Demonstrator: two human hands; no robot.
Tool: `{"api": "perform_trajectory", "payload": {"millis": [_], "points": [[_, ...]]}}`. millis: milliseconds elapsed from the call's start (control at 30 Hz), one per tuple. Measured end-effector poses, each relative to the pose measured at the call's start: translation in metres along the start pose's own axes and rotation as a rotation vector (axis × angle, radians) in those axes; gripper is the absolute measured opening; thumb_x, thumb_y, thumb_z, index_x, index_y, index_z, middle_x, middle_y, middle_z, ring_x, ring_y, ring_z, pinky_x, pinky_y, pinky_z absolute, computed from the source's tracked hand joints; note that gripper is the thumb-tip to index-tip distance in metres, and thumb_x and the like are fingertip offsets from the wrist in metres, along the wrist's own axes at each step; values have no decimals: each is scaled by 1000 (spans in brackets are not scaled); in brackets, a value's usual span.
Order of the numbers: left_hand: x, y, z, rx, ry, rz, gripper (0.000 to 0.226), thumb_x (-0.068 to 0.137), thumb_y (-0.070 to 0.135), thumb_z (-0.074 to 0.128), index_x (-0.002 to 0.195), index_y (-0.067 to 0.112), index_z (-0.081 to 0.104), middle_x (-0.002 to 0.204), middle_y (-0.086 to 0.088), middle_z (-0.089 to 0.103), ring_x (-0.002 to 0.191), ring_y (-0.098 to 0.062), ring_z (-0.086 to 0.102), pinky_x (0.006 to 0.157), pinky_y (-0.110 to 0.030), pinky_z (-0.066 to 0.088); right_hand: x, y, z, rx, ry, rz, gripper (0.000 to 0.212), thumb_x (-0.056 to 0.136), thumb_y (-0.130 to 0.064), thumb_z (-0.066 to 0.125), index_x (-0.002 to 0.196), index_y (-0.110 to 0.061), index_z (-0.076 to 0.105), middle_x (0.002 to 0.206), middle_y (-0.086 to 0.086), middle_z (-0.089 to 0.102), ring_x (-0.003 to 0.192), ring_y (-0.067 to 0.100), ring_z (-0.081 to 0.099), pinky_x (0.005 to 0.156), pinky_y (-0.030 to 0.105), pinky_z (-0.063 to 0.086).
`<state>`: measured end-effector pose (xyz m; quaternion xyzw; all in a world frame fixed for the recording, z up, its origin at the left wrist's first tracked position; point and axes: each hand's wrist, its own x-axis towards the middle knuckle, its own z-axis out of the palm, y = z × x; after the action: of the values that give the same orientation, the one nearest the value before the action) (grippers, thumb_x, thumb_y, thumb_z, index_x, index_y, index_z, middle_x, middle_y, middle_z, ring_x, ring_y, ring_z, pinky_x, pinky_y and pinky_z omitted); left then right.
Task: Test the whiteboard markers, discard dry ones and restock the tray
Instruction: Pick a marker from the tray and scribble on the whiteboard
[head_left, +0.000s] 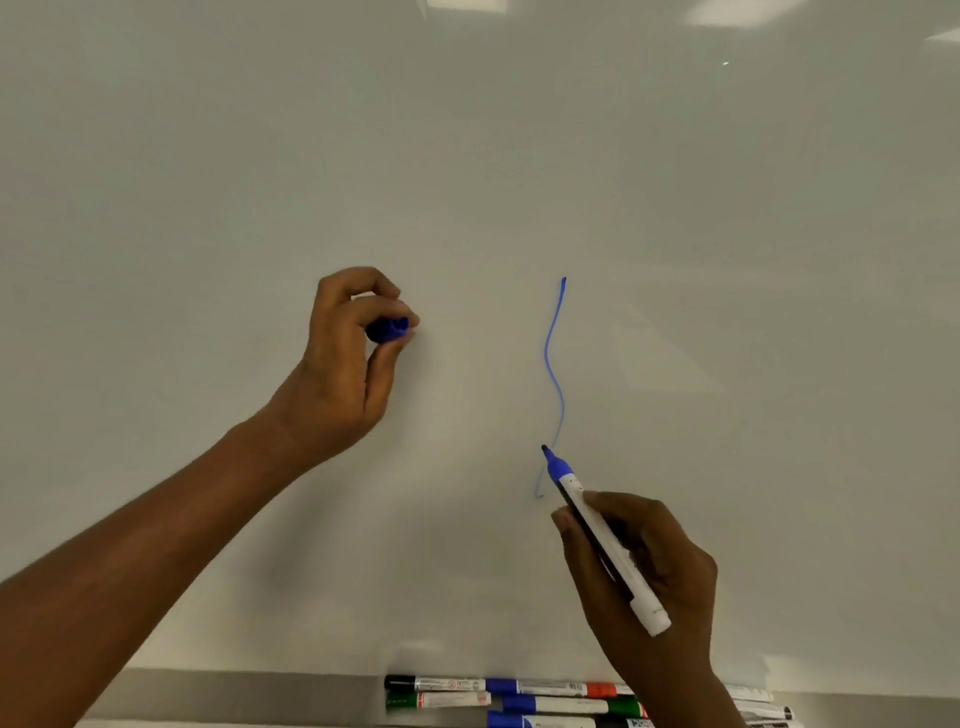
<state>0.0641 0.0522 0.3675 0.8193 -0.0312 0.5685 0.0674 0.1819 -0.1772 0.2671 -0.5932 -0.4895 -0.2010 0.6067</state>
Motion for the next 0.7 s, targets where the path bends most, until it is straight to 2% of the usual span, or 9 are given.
{"api": "perform_trajectory", "payload": {"millis": [67,100,167,233,300,433,600,700], "points": [[-13,3,-5,38,-67,-45,19,89,-1,53,106,-9,57,118,12,37,109,10,46,86,-8,41,3,-5,2,27,-19,-52,27,79,-36,69,101,-28,58,89,-20,69,76,6,69,66,17,54],[-18,4,-8,58,-88,-37,20,91,2,51,109,-6,57,116,4,44,110,8,47,88,-9,41,7,-7,3,29,-23,-85,25,80,-31,68,101,-22,59,90,-12,71,75,7,68,65,18,53],[-24,1,-17,169,-132,32,22,93,7,48,113,0,54,111,-13,56,110,-4,51,96,-13,40,19,-9,5,-20,9,-136,19,80,-24,66,96,-13,62,82,-3,71,69,1,62,63,8,44],[-23,-10,-24,298,-165,123,23,92,6,48,113,-2,56,105,-21,63,104,-19,55,99,-19,38,41,-11,7,-97,94,-119,15,80,-22,65,90,-12,61,74,-8,64,66,-5,57,62,1,37],[-20,-20,-27,367,-161,178,23,91,4,52,110,-5,60,102,-21,65,100,-24,56,97,-24,39,67,-12,5,-119,188,-88,15,79,-19,68,89,-14,58,74,-15,58,67,-10,56,63,2,37],[-19,-31,-27,445,-127,256,19,88,-1,60,105,-6,66,104,-19,69,101,-31,62,93,-36,48,108,-11,-1,-122,268,-112,13,81,-11,71,89,-6,61,74,-5,60,65,-1,58,62,7,41],[-24,-32,-23,490,-71,283,20,83,-5,64,103,-5,69,105,-17,70,101,-33,65,90,-40,51,90,4,5,-240,178,-233,12,79,-10,69,84,0,64,67,5,62,58,14,55,61,13,41],[-24,-31,-21,496,-50,294,20,83,-7,64,102,-5,70,104,-17,70,101,-33,65,88,-40,52,60,24,4,-259,167,-166,19,80,-19,64,84,-1,65,67,3,61,61,10,53,64,8,40]]}}
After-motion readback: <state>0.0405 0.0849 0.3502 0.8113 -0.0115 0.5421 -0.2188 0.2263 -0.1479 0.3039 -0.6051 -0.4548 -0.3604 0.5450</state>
